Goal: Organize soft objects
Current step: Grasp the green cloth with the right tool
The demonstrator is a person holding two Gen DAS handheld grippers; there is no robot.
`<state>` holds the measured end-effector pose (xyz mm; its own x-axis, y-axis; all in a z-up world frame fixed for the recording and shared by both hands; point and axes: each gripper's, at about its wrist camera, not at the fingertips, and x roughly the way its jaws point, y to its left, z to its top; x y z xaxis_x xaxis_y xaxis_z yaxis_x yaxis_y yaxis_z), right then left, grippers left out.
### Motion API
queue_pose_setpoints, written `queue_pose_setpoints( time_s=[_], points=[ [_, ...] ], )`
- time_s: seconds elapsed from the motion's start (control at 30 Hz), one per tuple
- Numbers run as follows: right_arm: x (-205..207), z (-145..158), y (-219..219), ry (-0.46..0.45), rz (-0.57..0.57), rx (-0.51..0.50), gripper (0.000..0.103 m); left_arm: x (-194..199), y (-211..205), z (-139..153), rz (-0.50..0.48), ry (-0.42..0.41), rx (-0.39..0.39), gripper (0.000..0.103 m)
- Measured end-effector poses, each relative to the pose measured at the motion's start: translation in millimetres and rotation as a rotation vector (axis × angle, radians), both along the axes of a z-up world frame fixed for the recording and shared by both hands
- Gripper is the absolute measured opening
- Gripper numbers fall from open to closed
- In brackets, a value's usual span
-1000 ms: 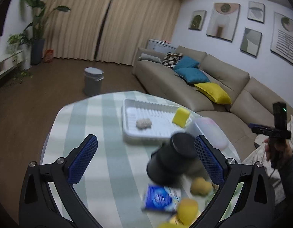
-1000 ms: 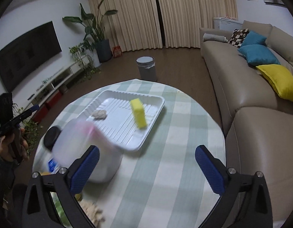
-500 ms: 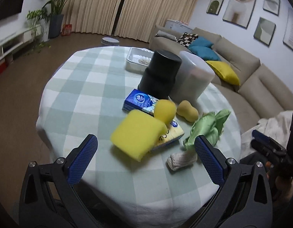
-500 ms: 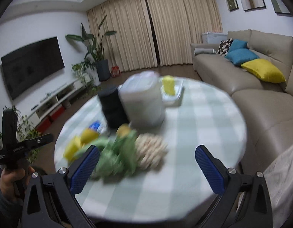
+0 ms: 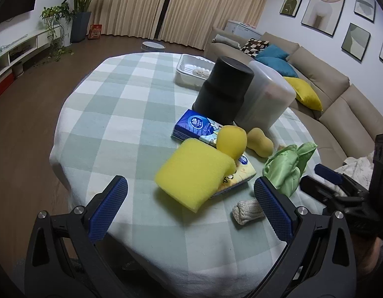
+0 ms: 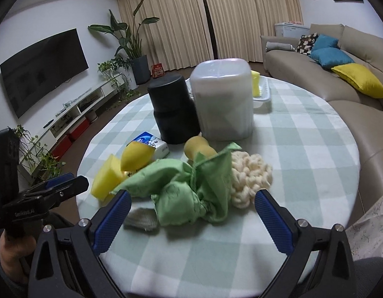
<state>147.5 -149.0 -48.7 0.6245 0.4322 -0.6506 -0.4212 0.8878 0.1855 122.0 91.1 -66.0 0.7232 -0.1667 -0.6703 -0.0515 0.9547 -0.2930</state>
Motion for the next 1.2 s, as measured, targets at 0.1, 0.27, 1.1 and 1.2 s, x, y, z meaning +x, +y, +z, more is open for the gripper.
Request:
queue_pose_setpoints(
  time_s=[0.1, 0.27, 1.1, 1.2],
  points=[
    [7.3, -7.7, 9.3, 0.013, 0.009, -0.030, 0.102, 4.2, 3.3, -2.8, 0.007, 0.016, -0.010, 0.103],
    [21.8, -20.5, 14.8, 0.051, -0.003, -0.054, 0.099, 7.6, 5.6, -6.9, 0.004, 0.024, -0.028, 0.103],
    [12.6, -17.6, 7.2, 0.018, 0.046, -0.036, 0.044, 17.5, -4.6, -9.1, -0.056, 0.049, -0.020, 0.103],
    [8.8, -13.2, 1.6, 0.000, 0.032, -0.020, 0.044, 23.9, -7.3, -10.7, -0.074, 0.069, 0.000, 0.103]
  ],
)
